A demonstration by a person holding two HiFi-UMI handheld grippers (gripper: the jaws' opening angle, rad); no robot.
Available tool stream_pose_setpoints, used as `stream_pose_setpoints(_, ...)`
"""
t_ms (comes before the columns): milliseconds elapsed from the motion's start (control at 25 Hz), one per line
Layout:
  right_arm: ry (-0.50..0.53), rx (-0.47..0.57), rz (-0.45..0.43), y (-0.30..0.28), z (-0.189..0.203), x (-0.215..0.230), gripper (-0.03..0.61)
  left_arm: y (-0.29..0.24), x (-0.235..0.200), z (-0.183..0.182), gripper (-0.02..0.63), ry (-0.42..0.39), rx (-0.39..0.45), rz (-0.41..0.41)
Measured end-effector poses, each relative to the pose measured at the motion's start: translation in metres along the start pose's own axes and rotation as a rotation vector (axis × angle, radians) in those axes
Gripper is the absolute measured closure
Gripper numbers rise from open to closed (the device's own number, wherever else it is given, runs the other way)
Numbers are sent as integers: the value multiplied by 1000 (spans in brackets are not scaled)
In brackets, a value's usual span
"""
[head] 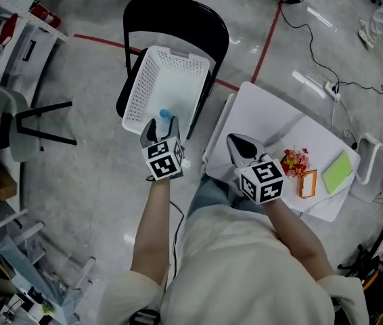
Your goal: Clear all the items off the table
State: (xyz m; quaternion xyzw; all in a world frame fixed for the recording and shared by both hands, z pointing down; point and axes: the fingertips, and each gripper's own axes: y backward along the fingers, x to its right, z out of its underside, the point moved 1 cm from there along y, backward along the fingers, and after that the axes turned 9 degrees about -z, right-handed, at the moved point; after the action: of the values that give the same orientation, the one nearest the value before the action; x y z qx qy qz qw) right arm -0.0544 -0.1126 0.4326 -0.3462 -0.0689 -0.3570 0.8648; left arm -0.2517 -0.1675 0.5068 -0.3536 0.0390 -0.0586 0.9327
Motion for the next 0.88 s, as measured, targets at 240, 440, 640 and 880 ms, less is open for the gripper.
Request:
stream_pose_setpoints(240, 16, 3, -12, 3, 3, -7, 580, 13, -7, 4, 510, 12, 10, -47)
stream_pose_setpoints(440, 28, 11, -21, 5, 1, -16, 580, 30, -10, 6, 585, 24, 23, -55)
stream_pose_setpoints(640, 39, 21, -23, 10, 2, -22, 580, 44, -9, 11, 604, 36, 34, -25)
stream_pose_setpoints(880, 42, 34, -13, 16, 3, -26, 580, 56, -6, 13, 604, 26, 28, 5)
